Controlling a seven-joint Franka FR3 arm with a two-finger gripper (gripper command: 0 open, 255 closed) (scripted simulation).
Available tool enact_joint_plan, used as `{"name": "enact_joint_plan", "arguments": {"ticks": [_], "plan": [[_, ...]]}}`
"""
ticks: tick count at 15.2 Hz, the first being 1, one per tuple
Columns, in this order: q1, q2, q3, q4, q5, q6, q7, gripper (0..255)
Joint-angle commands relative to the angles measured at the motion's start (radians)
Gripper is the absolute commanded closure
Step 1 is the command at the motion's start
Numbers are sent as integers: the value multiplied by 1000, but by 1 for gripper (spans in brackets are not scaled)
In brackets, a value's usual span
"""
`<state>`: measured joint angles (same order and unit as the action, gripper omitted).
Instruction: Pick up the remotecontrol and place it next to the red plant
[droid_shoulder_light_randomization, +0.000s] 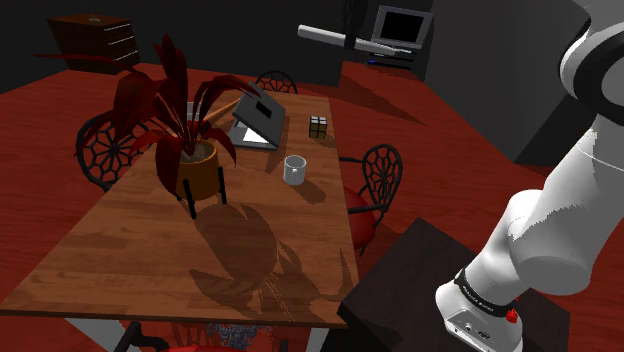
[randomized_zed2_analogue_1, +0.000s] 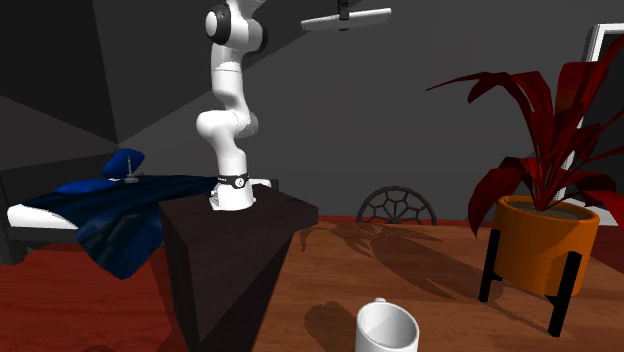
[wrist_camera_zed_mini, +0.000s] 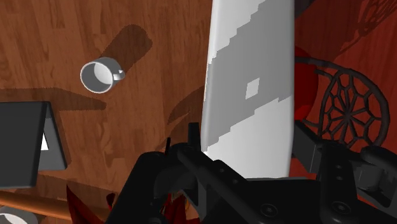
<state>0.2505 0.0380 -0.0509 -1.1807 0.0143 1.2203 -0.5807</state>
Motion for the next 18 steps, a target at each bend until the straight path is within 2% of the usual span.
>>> {"name": "enact_joint_plan", "arguments": {"ticks": [1,8,18], "plan": [[-20,109,-18,152,8,-43,-35,255],[-16,17,-14,-81,1,98,-32,255],[-14,-60,-12,-321,-5,261,-30,255]]}}
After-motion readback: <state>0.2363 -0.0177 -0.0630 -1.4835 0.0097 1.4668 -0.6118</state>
